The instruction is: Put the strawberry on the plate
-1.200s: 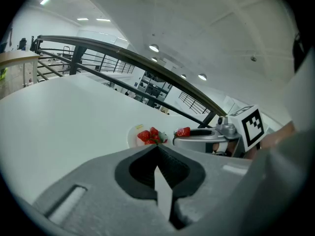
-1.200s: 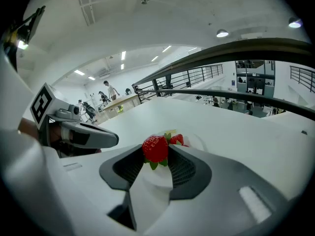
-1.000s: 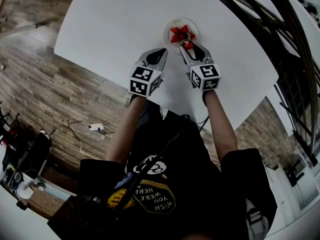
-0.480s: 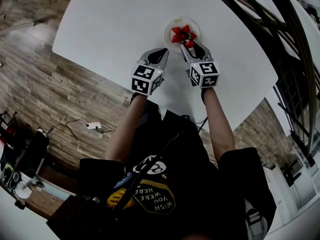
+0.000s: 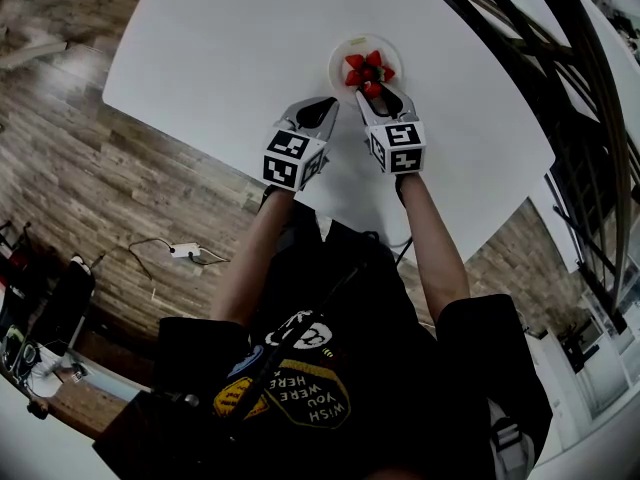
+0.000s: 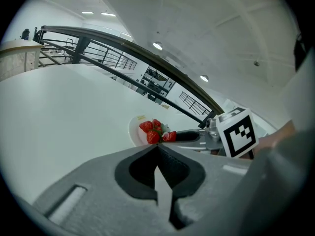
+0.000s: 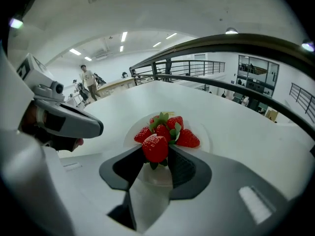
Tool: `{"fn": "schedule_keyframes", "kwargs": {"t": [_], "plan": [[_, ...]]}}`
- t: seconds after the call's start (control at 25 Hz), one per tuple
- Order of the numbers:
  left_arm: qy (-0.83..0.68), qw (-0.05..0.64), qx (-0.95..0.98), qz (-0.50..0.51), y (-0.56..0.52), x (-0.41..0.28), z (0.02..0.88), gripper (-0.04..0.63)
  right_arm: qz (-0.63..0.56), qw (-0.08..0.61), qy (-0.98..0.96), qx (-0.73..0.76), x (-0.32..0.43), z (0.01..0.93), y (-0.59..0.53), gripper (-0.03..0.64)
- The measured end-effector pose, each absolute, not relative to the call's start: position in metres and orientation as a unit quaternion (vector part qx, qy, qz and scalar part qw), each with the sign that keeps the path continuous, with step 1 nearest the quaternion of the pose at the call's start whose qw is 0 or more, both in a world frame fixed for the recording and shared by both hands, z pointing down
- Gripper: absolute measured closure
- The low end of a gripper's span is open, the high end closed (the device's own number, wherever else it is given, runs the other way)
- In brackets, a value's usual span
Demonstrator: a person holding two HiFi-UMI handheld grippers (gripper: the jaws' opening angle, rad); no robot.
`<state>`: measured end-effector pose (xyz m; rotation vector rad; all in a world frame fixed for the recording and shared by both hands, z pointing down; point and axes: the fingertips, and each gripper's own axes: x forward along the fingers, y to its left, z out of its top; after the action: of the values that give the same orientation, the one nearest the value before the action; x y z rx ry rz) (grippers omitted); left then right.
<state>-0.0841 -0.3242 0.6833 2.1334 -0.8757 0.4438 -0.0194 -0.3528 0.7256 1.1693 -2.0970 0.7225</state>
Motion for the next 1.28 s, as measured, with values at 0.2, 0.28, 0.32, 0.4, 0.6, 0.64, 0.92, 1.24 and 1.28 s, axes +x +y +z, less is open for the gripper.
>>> {"fn": "schedule_keyframes", "kwargs": {"t": [0.2, 0.28, 0.32, 0.4, 0.6, 0.64, 0.92, 1.24, 1.28], "plan": [[-0.346, 0.389, 0.837, 0.17, -0.323, -0.089, 0.683, 0.594, 0.261, 0.341, -0.778, 0.458, -0.022, 0.732, -0.354, 0.457], [-0.345, 0.39, 0.837, 0.168, -0.322, -0.091, 0.683, 0.594, 0.255, 0.349, -0.774, 0.462, -0.023, 0.732, -0.355, 0.457], [-0.346, 0.392, 0.836, 0.166, -0.321, -0.092, 0.683, 0.594, 0.254, 0.354, -0.773, 0.462, -0.024, 0.732, -0.355, 0.457], [-0.346, 0.395, 0.835, 0.164, -0.321, -0.093, 0.684, 0.594, 0.257, 0.355, -0.772, 0.461, -0.025, 0.733, -0.355, 0.456], [-0.346, 0.393, 0.835, 0.168, -0.32, -0.093, 0.686, 0.594, 0.267, 0.333, -0.777, 0.463, -0.023, 0.734, -0.358, 0.452], [-0.348, 0.395, 0.834, 0.167, -0.32, -0.094, 0.686, 0.594, 0.267, 0.33, -0.778, 0.464, -0.022, 0.734, -0.359, 0.449], [-0.355, 0.393, 0.832, 0.166, -0.321, -0.102, 0.685, 0.594, 0.27, 0.322, -0.783, 0.458, -0.028, 0.735, -0.36, 0.407], [-0.36, 0.384, 0.836, 0.158, -0.322, -0.105, 0.673, 0.594, 0.255, 0.298, -0.79, 0.472, -0.029, 0.716, -0.365, 0.408], [-0.362, 0.381, 0.836, 0.156, -0.323, -0.105, 0.671, 0.594, 0.254, 0.294, -0.79, 0.474, -0.028, 0.713, -0.365, 0.408]]}}
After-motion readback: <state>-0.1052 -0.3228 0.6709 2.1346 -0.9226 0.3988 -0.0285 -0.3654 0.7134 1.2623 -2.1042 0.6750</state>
